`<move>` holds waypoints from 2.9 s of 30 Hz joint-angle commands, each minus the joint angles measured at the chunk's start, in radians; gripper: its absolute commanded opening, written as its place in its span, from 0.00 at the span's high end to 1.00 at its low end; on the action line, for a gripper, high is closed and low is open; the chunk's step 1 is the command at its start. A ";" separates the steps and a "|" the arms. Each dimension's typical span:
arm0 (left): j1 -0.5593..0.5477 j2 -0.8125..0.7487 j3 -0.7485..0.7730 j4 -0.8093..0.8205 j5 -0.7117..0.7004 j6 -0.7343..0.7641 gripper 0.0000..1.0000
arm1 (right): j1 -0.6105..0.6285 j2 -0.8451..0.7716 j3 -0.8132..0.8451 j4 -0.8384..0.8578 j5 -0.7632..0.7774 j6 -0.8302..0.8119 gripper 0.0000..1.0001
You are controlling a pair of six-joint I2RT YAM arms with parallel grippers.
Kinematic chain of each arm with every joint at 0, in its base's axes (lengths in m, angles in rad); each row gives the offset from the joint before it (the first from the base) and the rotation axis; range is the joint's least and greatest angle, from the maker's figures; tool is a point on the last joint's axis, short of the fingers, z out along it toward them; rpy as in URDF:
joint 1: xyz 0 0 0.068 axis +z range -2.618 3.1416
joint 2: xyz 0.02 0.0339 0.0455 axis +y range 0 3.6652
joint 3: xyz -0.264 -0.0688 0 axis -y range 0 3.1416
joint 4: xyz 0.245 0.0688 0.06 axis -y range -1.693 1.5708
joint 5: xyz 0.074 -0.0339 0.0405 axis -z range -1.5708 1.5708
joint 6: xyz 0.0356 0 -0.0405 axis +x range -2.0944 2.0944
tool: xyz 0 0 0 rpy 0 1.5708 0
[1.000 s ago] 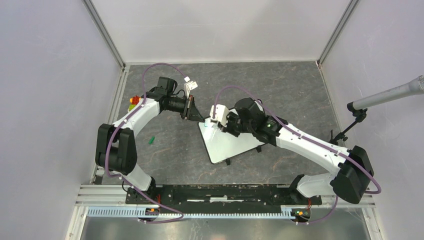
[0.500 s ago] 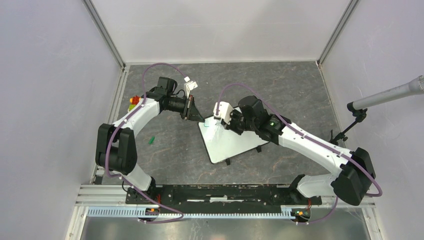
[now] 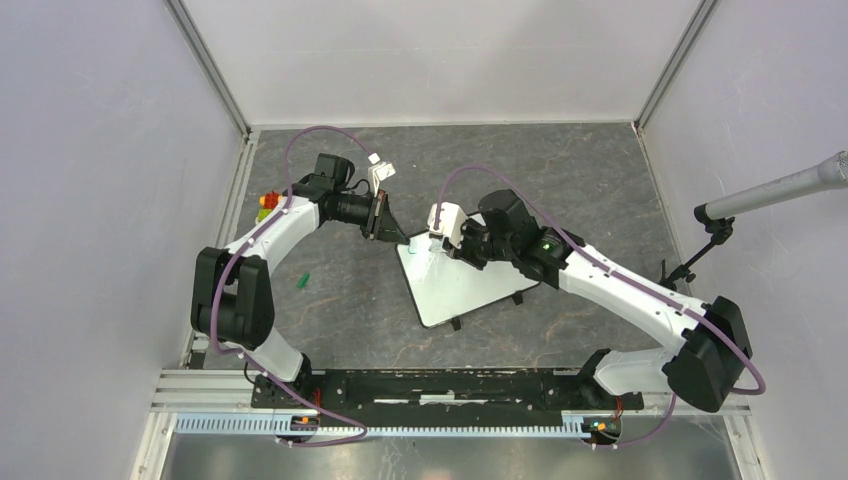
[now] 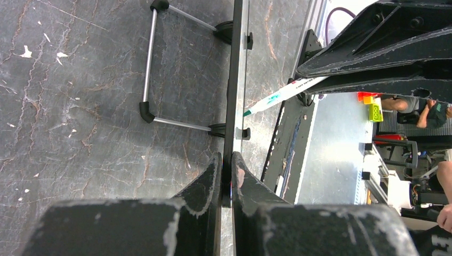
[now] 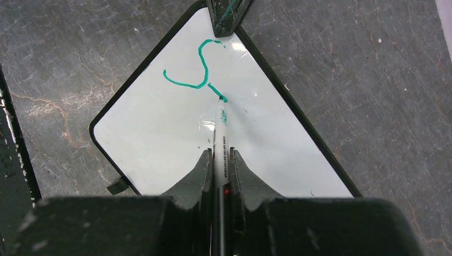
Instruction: Write a sentence on the whiteboard
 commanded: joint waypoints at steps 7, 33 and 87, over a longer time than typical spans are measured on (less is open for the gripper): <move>-0.002 0.004 0.022 0.018 -0.016 0.040 0.97 | -0.003 0.020 0.068 0.074 -0.021 0.009 1.00; -0.002 0.008 0.019 0.016 -0.019 0.045 0.98 | -0.003 -0.022 -0.096 0.068 -0.002 0.012 1.00; -0.003 0.013 0.018 0.017 -0.014 0.048 0.97 | -0.054 -0.054 -0.033 0.009 0.125 -0.049 1.00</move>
